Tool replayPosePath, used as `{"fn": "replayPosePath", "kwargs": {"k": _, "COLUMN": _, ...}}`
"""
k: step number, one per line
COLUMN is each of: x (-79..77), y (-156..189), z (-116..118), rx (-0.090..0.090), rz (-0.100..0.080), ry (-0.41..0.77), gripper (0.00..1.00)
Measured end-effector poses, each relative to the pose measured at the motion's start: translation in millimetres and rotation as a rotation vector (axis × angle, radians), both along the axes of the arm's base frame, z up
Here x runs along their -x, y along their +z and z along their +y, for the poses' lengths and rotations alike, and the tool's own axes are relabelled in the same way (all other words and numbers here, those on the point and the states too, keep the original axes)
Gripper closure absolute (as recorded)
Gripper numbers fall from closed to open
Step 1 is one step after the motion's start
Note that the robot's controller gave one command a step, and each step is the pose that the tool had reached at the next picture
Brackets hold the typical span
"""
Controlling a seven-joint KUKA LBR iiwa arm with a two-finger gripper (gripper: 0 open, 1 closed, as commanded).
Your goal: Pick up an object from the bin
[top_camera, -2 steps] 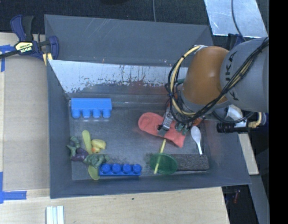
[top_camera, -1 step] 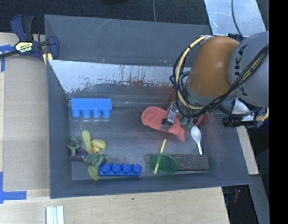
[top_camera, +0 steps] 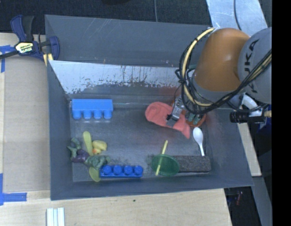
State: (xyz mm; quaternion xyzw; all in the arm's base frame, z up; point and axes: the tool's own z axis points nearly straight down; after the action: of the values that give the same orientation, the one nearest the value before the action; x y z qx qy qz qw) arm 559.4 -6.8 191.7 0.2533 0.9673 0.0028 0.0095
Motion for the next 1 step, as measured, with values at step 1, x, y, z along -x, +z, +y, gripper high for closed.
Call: {"fn": "replayPosePath", "kwargs": {"k": 1, "x": 0.2, "y": 13.7, "z": -0.4, "rx": 0.0, "rz": 0.001, "ry": 0.001, "gripper": 1.0}}
